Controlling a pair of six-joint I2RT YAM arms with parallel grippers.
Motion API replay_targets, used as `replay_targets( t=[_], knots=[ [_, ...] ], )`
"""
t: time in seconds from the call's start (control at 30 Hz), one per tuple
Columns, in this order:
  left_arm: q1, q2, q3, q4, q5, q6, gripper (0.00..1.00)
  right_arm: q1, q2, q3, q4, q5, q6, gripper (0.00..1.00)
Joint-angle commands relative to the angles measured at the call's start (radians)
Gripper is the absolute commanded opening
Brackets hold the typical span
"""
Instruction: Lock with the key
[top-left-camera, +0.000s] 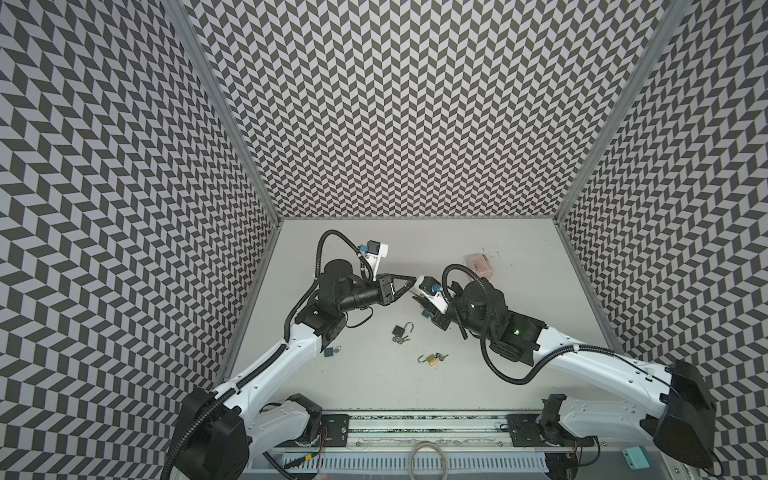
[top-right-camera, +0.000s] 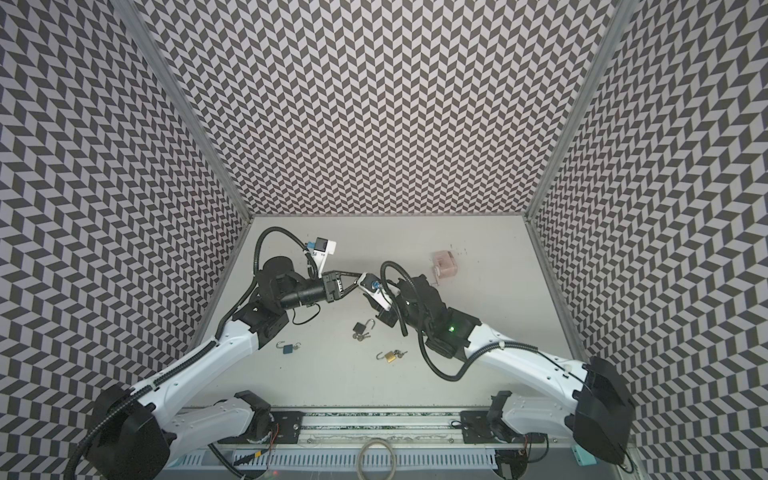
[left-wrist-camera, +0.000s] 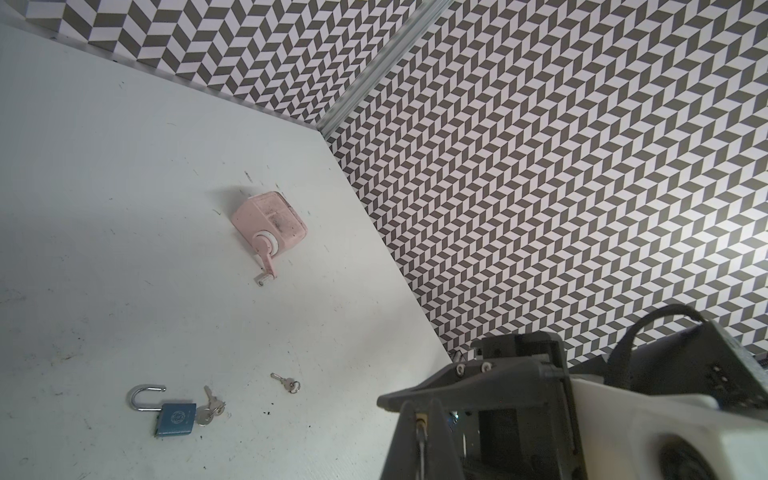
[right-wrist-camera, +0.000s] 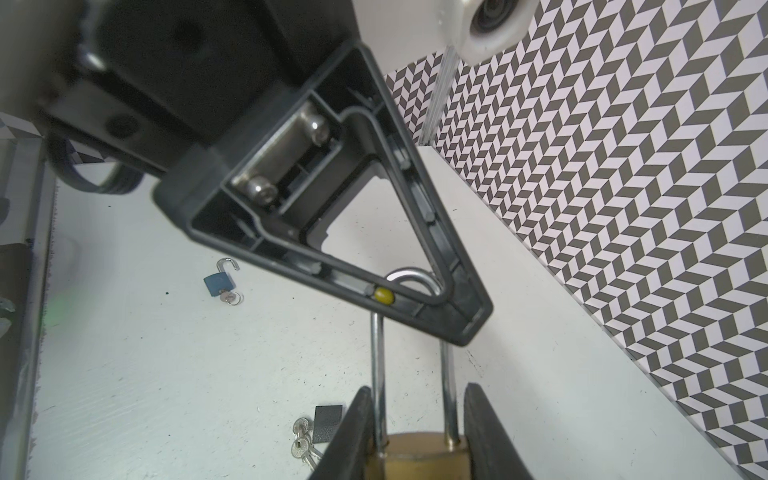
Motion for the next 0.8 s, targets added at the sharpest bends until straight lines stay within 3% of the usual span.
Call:
replay_targets(
  t=[0.0, 0.13, 0.2, 0.27, 0.33, 0.37, 0.53, 0.67, 0.77],
  knots=[
    [-0.004, 0.005, 0.01, 0.048, 0.021, 0.01, 0.0, 0.006, -0.014, 0.01, 0.028, -0.001, 0.023, 0.19],
    [-0.004, 0.041, 0.039, 0.06, 0.026, 0.01, 0.01, 0.006, -0.014, 0.011, 0.026, 0.044, 0.079, 0.08],
    [0.002, 0.053, 0.061, 0.041, -0.013, 0.027, 0.34, 0.004, -0.016, 0.009, 0.022, 0.09, 0.135, 0.0],
    [0.02, 0.059, 0.088, -0.003, -0.063, 0.051, 0.65, -0.003, -0.019, 0.001, 0.011, 0.132, 0.194, 0.0],
    [0.038, 0.057, 0.115, -0.079, -0.147, 0.09, 0.9, -0.025, -0.022, -0.022, -0.004, 0.156, 0.268, 0.0],
    [0.045, 0.055, 0.129, -0.125, -0.198, 0.111, 0.97, -0.05, -0.02, -0.035, -0.017, 0.156, 0.313, 0.0],
    [0.025, 0.037, 0.147, -0.293, -0.45, 0.193, 0.99, -0.209, 0.031, -0.068, -0.117, 0.058, 0.508, 0.0],
    [-0.064, 0.074, 0.156, -0.405, -0.646, 0.226, 0.99, -0.29, 0.141, -0.038, -0.183, 0.003, 0.528, 0.0],
    [-0.108, 0.094, 0.131, -0.404, -0.668, 0.198, 0.99, -0.33, 0.26, 0.039, -0.252, -0.026, 0.517, 0.0]
  ],
)
